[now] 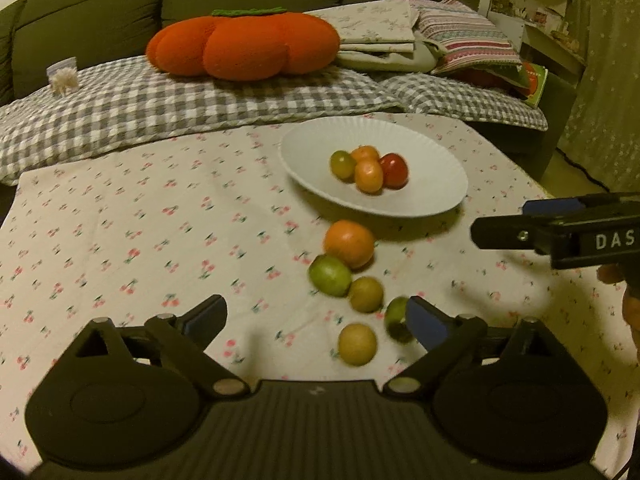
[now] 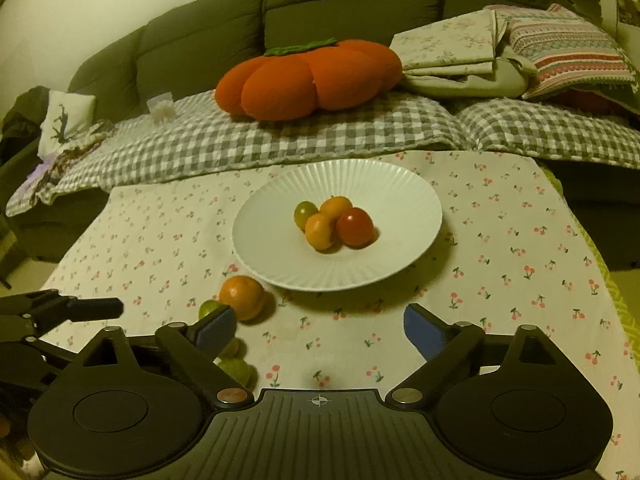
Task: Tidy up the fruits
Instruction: 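Withdraw both open tools from the plate toward the remaining fruits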
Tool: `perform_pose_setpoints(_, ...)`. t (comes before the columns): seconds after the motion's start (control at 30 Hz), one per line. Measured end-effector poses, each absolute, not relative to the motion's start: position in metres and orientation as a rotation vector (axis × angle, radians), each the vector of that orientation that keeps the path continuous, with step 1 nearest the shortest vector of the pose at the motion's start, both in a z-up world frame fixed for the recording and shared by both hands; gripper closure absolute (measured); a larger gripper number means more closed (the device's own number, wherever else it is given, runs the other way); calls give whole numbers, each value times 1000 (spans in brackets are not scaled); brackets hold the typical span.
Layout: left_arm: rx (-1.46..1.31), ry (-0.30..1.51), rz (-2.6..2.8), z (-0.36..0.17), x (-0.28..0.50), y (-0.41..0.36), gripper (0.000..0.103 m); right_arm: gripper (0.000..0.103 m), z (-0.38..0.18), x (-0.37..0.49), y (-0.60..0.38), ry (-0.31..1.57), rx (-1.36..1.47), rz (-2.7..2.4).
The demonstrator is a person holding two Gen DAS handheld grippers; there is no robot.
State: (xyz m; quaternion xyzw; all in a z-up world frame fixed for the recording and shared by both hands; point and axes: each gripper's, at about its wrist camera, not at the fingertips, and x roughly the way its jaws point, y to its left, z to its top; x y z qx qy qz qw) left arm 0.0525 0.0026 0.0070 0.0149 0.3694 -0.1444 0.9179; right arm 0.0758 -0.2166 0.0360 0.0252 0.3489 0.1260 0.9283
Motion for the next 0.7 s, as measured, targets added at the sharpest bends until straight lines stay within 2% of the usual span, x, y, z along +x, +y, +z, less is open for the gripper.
perform_pose_setpoints(0.17,26,774,-278,2,43,17,3,5,32,70,-211,726,36,266)
perform_pose_setpoints(0.7,84,817,-248,-27,9,44,3,5,-5,43,-190,805,-25,336)
